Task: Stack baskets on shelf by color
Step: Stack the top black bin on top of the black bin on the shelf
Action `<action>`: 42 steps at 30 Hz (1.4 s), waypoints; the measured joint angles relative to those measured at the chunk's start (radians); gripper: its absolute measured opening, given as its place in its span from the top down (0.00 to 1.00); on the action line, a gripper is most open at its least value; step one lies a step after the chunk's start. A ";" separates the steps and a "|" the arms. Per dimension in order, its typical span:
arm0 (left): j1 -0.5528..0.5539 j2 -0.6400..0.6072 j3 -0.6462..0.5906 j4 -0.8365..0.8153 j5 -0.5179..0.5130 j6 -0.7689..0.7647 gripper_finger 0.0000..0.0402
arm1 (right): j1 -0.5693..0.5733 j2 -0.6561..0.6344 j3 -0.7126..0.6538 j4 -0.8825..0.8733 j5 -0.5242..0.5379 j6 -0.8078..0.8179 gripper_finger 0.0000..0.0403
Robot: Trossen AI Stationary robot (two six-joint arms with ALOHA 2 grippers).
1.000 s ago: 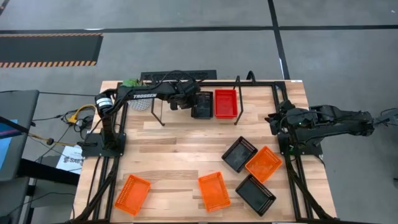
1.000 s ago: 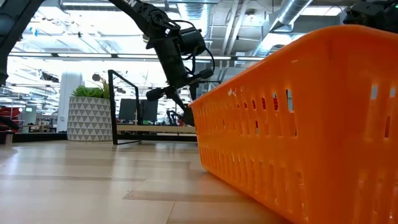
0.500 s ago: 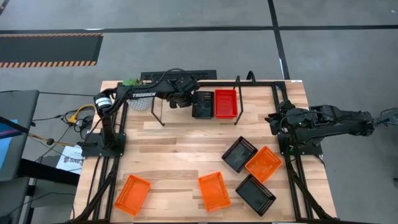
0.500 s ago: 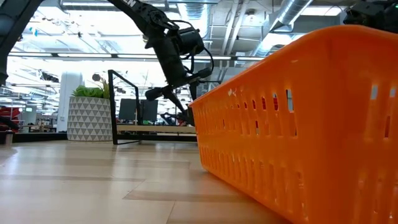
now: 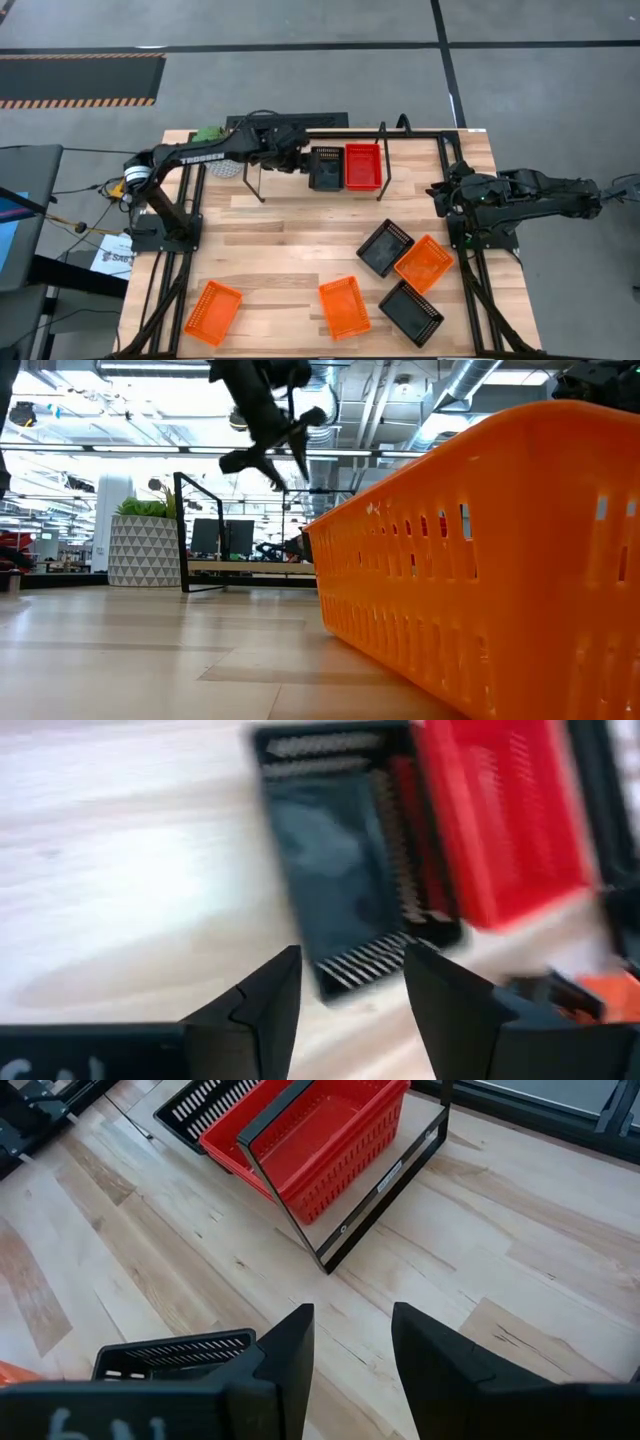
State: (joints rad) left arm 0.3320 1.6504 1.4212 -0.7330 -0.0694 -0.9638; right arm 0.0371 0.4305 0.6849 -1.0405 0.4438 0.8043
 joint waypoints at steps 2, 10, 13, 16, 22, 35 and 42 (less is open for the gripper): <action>-0.043 -0.002 0.000 0.054 -0.011 0.001 0.59 | 0.000 0.000 0.000 0.000 0.000 0.000 0.60; -0.178 0.062 0.000 0.372 -0.036 0.026 0.59 | 0.000 0.001 0.000 0.000 0.000 0.000 0.60; -0.213 0.092 0.000 0.451 -0.033 0.033 0.59 | 0.000 0.000 0.000 0.000 0.000 0.000 0.60; -0.245 0.123 0.000 0.522 -0.022 0.013 0.59 | 0.000 0.000 0.000 0.000 0.000 -0.002 0.60; -0.290 0.201 -0.001 0.647 -0.024 -0.013 0.59 | 0.000 0.001 0.000 -0.001 0.000 -0.004 0.60; -0.319 0.334 -0.002 0.869 0.091 -0.169 0.59 | 0.000 0.000 0.000 0.000 0.000 -0.001 0.60; -0.347 0.333 0.000 0.963 0.096 -0.142 0.59 | 0.000 0.000 0.000 0.000 0.000 0.007 0.60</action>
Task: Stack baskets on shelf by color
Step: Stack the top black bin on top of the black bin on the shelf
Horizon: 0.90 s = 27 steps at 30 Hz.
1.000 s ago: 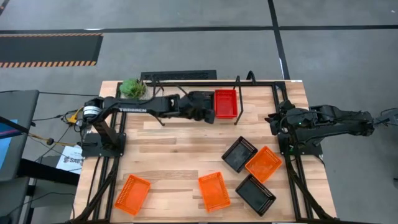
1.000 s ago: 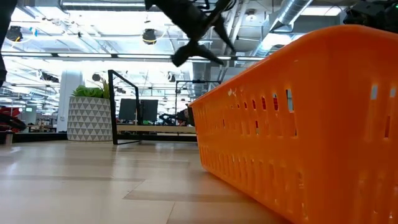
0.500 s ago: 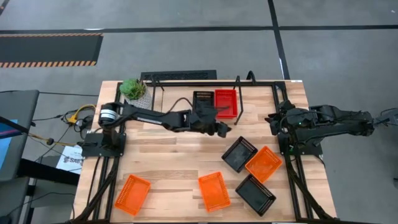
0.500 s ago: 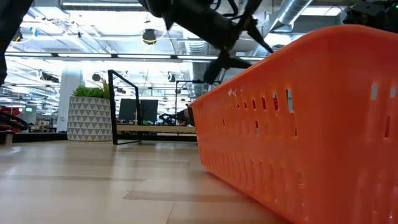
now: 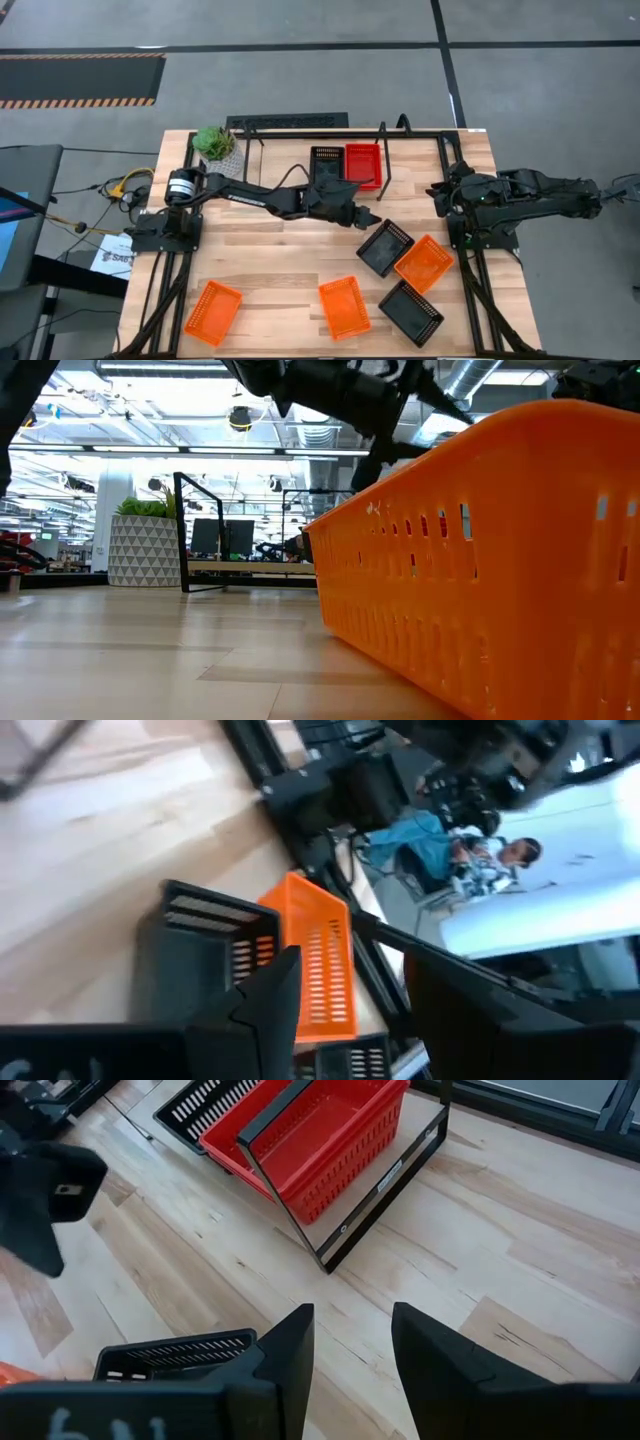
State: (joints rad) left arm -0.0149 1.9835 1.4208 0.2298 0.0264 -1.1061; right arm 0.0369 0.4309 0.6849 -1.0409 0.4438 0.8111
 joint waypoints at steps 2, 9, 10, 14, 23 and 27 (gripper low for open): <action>-0.015 0.000 0.000 -0.005 -0.049 0.021 0.59 | 0.000 0.000 0.000 0.000 0.000 -0.007 0.60; -0.053 0.000 0.000 0.001 -0.211 0.014 0.59 | 0.000 0.000 0.000 0.000 0.000 -0.052 0.60; -0.060 0.000 0.000 0.000 -0.226 0.001 0.59 | 0.000 0.000 0.000 0.000 -0.001 -0.057 0.60; -0.082 0.000 0.000 -0.002 -0.275 -0.011 0.59 | 0.001 0.000 0.000 -0.002 -0.019 -0.065 0.60; -0.106 0.000 0.000 -0.014 -0.273 0.011 0.59 | 0.001 0.000 0.000 -0.014 -0.057 -0.141 0.60; -0.114 0.000 0.000 -0.017 -0.283 0.104 0.59 | 0.001 0.000 0.000 -0.035 -0.056 -0.142 0.60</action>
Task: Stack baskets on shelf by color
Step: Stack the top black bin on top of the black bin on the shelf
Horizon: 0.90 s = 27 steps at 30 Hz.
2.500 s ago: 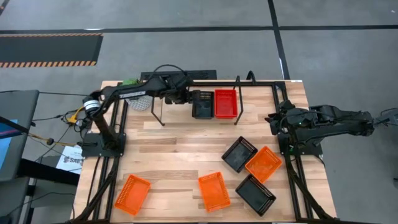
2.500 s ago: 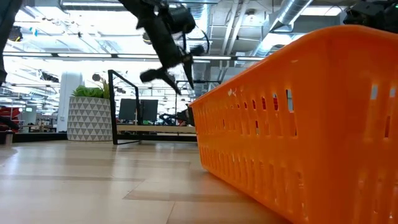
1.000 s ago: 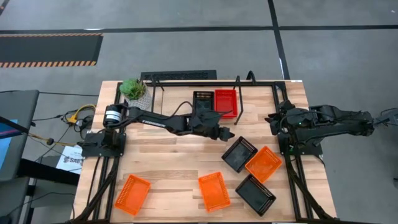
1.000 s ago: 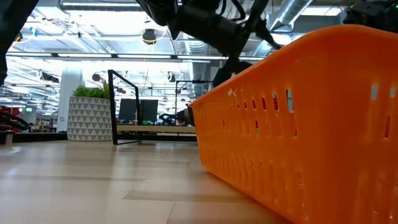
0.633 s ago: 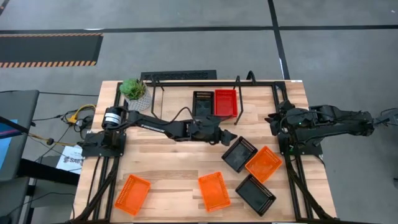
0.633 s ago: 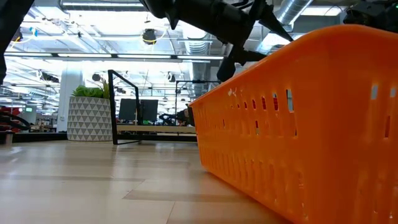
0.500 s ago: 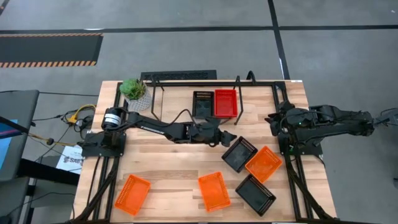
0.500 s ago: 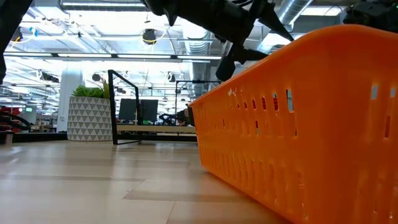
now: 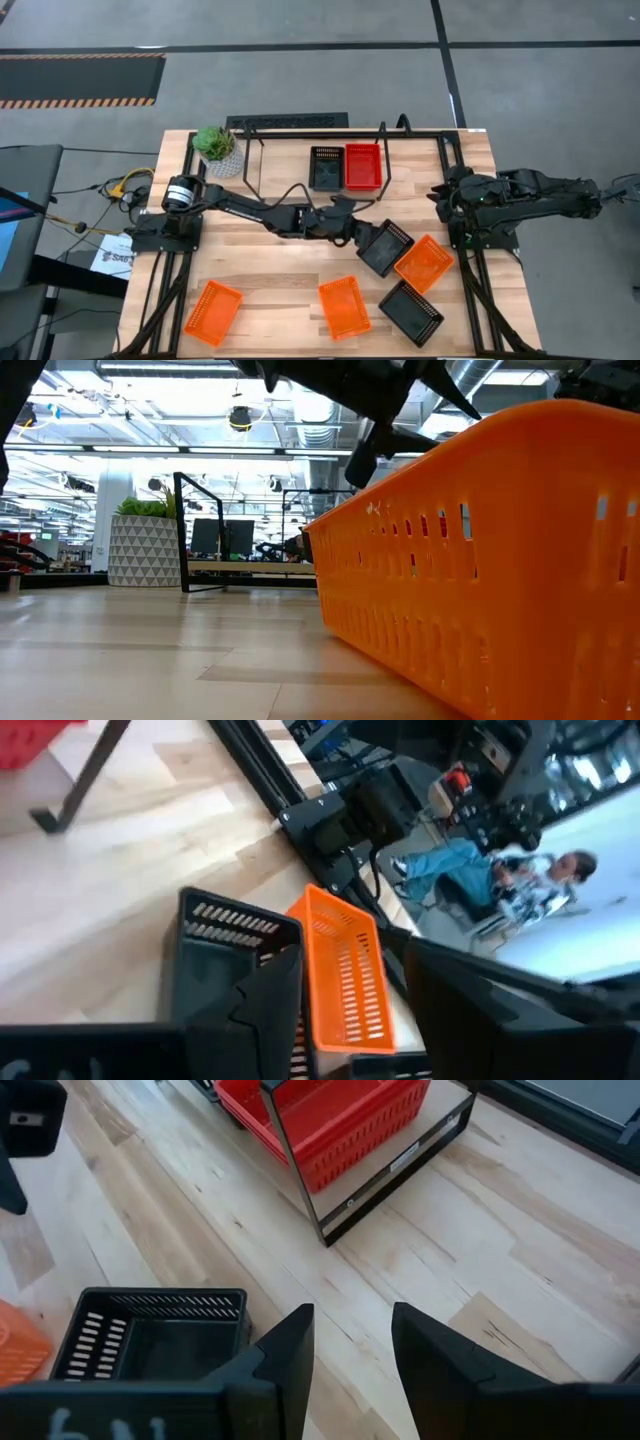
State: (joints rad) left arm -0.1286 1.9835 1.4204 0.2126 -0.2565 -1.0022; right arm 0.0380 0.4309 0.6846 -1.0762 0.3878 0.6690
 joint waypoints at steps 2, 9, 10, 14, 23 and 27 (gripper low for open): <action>-0.002 0.000 0.000 -0.011 -0.026 0.042 0.59 | 0.000 0.000 0.000 -0.003 0.000 0.001 0.60; -0.012 0.000 0.000 -0.077 -0.083 0.117 0.59 | 0.000 0.000 0.000 -0.026 0.001 0.003 0.60; -0.013 0.000 0.000 -0.098 -0.093 0.119 0.59 | 0.000 0.000 0.000 -0.025 0.001 0.003 0.60; -0.013 0.000 0.000 -0.129 -0.139 0.122 0.59 | 0.000 0.000 0.000 -0.025 0.002 0.003 0.60; -0.016 0.124 0.080 -0.124 -0.108 0.172 0.59 | 0.000 0.000 0.000 -0.023 0.004 0.003 0.60; -0.015 0.211 0.186 -0.158 -0.084 0.173 0.59 | 0.000 0.000 0.000 -0.023 0.004 0.003 0.60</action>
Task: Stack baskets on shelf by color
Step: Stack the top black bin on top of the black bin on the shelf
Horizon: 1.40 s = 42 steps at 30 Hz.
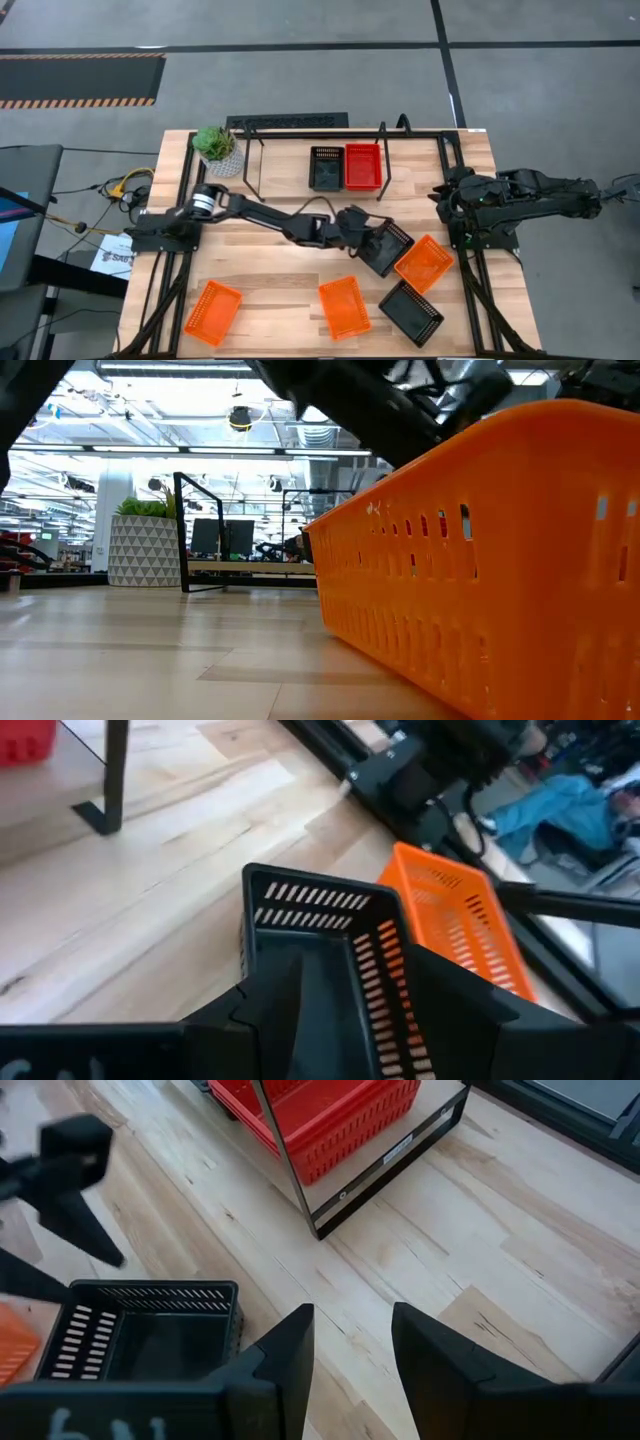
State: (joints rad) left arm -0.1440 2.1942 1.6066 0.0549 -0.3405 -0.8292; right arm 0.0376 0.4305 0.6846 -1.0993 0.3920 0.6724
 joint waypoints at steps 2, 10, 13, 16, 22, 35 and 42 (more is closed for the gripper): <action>0.000 0.047 0.057 -0.029 0.008 0.016 0.59 | 0.000 0.000 0.000 0.000 0.000 0.000 0.60; 0.000 0.190 0.284 -0.289 0.021 0.028 0.59 | 0.000 0.000 0.000 0.000 0.000 0.000 0.60; 0.000 0.198 0.309 -0.324 0.015 0.036 0.59 | 0.000 0.000 0.000 0.000 0.000 0.000 0.60; 0.000 0.196 0.315 -0.330 -0.017 0.043 0.59 | 0.000 0.000 0.000 0.000 0.000 0.000 0.60; 0.001 0.151 0.318 -0.333 -0.024 0.063 0.61 | 0.000 0.000 0.000 0.000 0.000 0.000 0.60; 0.007 0.114 0.332 -0.465 -0.170 0.145 0.67 | 0.000 0.000 0.000 -0.001 -0.001 0.000 0.60; 0.005 0.115 0.264 -0.445 -0.138 0.099 0.67 | 0.000 0.000 0.000 -0.001 -0.001 0.000 0.60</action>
State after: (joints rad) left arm -0.1385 2.3091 1.8711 -0.3899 -0.4782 -0.7302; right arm 0.0376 0.4305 0.6846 -1.1000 0.3912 0.6727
